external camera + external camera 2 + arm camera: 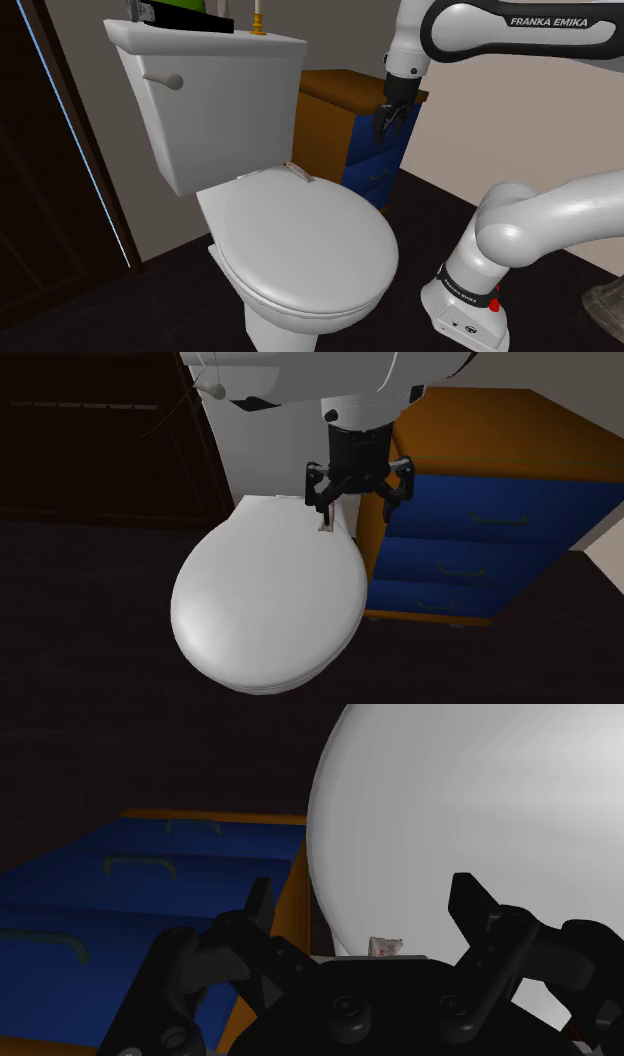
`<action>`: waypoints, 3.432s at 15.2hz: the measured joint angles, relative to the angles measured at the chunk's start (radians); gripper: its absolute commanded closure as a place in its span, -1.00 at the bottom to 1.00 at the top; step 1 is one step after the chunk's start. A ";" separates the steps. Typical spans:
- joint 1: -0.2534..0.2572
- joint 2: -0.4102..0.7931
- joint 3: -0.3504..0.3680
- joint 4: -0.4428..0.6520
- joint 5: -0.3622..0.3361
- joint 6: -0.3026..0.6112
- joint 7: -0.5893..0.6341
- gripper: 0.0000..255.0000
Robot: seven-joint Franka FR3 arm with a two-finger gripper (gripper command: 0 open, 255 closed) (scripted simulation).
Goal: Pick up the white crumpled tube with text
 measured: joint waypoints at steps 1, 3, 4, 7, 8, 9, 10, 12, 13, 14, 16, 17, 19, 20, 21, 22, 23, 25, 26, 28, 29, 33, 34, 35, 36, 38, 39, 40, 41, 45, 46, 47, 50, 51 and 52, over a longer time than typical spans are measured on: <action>0.000 0.000 0.000 0.000 0.000 0.000 0.000 -1.00; -0.002 0.044 -0.002 0.001 0.002 0.039 0.003 -1.00; -0.004 0.077 -0.004 0.013 0.003 0.059 0.005 -1.00; -0.006 0.181 -0.004 0.027 0.010 0.141 0.018 -1.00; -0.007 0.226 -0.004 0.044 0.012 0.167 0.021 -1.00; -0.007 0.272 -0.002 0.063 0.016 0.192 0.027 -1.00; -0.011 0.304 -0.007 0.071 0.016 0.214 0.024 -1.00; -0.011 0.373 -0.007 0.093 0.021 0.257 0.031 -1.00; -0.012 0.415 -0.009 0.115 0.023 0.275 0.032 -1.00; -0.013 0.460 -0.009 0.137 0.026 0.295 0.035 -1.00; -0.015 0.540 -0.011 0.175 0.030 0.333 0.037 -1.00; -0.015 0.583 -0.012 0.200 0.033 0.348 0.038 -1.00; -0.018 0.660 -0.015 0.244 0.038 0.377 0.038 -1.00; -0.019 0.703 -0.017 0.276 0.041 0.387 0.037 -1.00; -0.019 0.731 -0.017 0.293 0.044 0.394 0.037 -1.00; -0.019 0.770 -0.017 0.323 0.047 0.403 0.039 -1.00; -0.020 0.816 -0.018 0.348 0.050 0.421 0.039 -1.00; -0.019 0.905 -0.017 0.420 0.057 0.434 0.044 -1.00; -0.020 0.942 -0.018 0.450 0.060 0.438 0.043 -1.00; -0.021 0.982 -0.018 0.469 0.062 0.457 0.042 -1.00; -0.022 0.992 -0.019 0.470 0.062 0.466 0.042 -1.00; -0.022 1.019 -0.019 0.453 0.062 0.510 0.042 -1.00; -0.022 1.026 -0.019 0.448 0.062 0.522 0.042 -1.00; -0.022 1.029 -0.019 0.446 0.062 0.526 0.042 1.00; -0.022 1.029 -0.019 0.445 0.062 0.528 0.042 1.00; -0.022 1.030 -0.019 0.444 0.062 0.530 0.042 1.00; -0.022 1.030 -0.019 0.444 0.062 0.531 0.042 1.00; -0.022 1.030 -0.019 0.444 0.062 0.531 0.042 1.00; -0.022 1.030 -0.019 0.444 0.062 0.531 0.042 1.00; -0.022 1.030 -0.019 0.444 0.062 0.531 0.042 1.00; -0.022 1.026 -0.019 0.444 0.062 0.527 0.042 1.00; -0.022 1.022 -0.019 0.448 0.062 0.518 0.042 1.00; -0.020 1.004 -0.018 0.465 0.063 0.484 0.044 1.00; -0.021 0.994 -0.018 0.467 0.063 0.472 0.043 1.00; -0.020 0.989 -0.018 0.472 0.063 0.461 0.044 1.00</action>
